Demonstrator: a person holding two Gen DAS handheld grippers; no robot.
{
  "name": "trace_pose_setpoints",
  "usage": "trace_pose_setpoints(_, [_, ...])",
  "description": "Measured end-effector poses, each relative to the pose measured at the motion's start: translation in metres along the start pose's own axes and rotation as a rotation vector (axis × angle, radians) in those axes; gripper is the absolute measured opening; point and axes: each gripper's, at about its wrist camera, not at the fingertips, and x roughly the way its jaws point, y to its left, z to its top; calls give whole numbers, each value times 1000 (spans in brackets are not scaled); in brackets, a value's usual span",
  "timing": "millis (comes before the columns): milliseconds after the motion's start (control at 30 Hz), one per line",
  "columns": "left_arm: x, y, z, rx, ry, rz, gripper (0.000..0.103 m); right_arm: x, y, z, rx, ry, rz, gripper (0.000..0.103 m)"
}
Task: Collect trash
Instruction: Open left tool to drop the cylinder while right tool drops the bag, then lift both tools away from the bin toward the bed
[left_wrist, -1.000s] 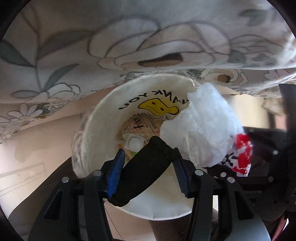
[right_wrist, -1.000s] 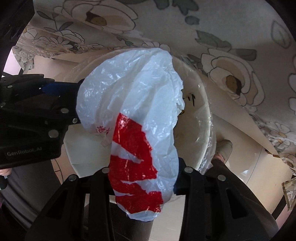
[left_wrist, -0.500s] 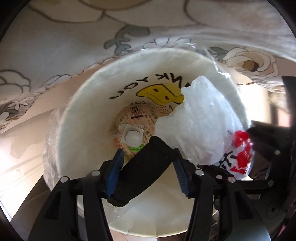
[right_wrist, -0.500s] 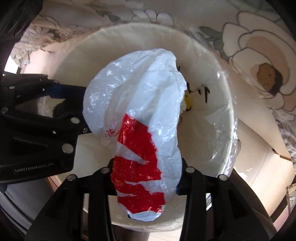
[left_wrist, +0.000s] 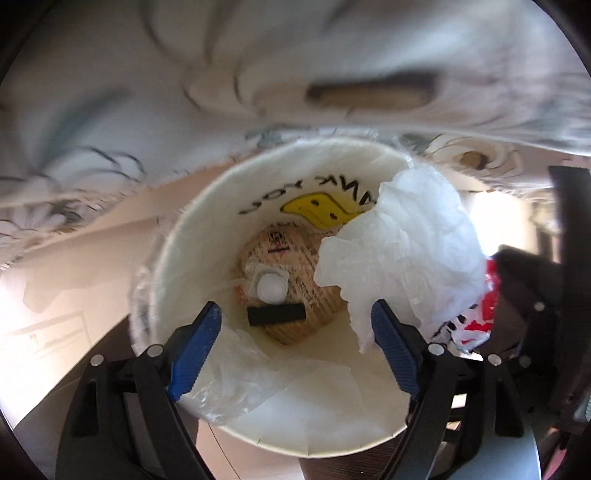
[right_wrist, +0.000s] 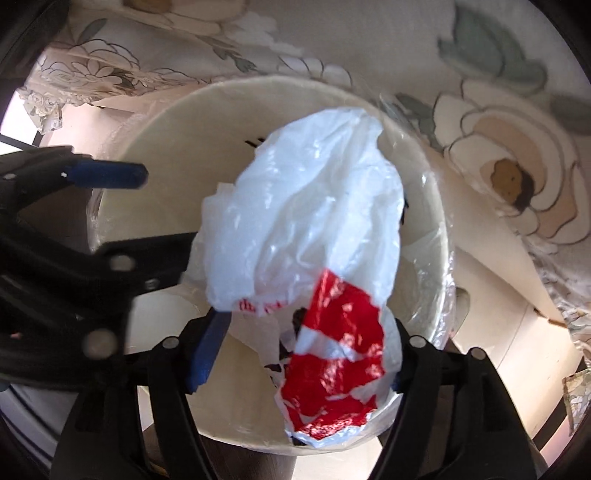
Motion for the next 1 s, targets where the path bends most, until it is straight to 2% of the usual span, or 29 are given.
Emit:
trace_pose_setpoints(133, [-20,3,-3,7,-48,12,87,-10,-1,6,9,7,-10,72])
trace_pose_setpoints(300, [-32,9,-11,-9,-55,-2,87,-15,0,9,0,3,-21,72])
trace_pose_setpoints(467, [-41,18,-21,-31,-79,3,87,-34,14,6,-13,-39,-12,72])
trace_pose_setpoints(567, [-63,21,-25,-44,-114,12,87,-55,23,1,-30,-76,5,72])
trace_pose_setpoints(700, [-110,16,-27,-49,-185,20,87,-97,30,-21,-64,-132,39,72])
trace_pose_setpoints(900, [-185,10,-17,-58,-294,35,87,-198,43,-29,-123,-284,6,71])
trace_pose_setpoints(1000, [-210,6,-7,-66,-335,66,88,-252,39,-28,-129,-365,-24,71])
